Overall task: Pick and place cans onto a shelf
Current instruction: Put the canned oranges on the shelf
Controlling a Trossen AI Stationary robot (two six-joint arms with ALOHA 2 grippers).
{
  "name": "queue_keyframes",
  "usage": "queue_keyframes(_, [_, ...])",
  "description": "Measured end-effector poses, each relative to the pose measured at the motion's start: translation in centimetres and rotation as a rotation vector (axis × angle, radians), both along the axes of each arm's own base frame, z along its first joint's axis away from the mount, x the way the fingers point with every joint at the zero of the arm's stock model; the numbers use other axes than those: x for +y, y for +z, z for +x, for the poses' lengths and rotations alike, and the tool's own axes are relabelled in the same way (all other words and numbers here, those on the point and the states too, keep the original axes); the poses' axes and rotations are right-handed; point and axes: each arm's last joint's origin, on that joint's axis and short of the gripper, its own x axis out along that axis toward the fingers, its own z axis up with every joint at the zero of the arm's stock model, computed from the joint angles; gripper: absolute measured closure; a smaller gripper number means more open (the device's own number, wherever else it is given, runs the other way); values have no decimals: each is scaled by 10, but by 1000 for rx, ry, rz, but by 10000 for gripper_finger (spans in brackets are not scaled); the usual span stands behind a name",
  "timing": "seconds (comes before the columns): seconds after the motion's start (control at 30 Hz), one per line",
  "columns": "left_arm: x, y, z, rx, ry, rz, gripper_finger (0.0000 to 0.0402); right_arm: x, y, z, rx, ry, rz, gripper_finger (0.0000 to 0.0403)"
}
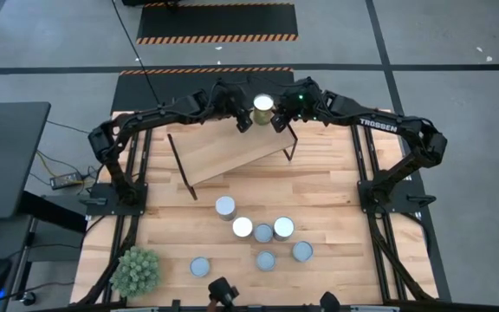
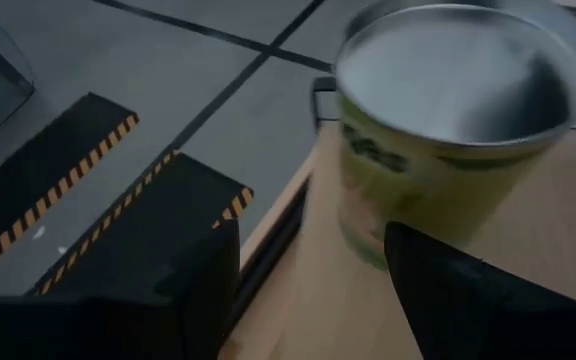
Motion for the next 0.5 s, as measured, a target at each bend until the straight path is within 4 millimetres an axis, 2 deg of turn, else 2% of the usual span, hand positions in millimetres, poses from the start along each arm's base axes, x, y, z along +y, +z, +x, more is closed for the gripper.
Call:
queue_keyframes(0.4, [15,4,-7,-50,13,15,148,-3,0,-1,-16,6,12,252])
queue_keyframes(0.5, [14,1,-12,28,-35,8,148,0,-3,-2,18,11,39,252])
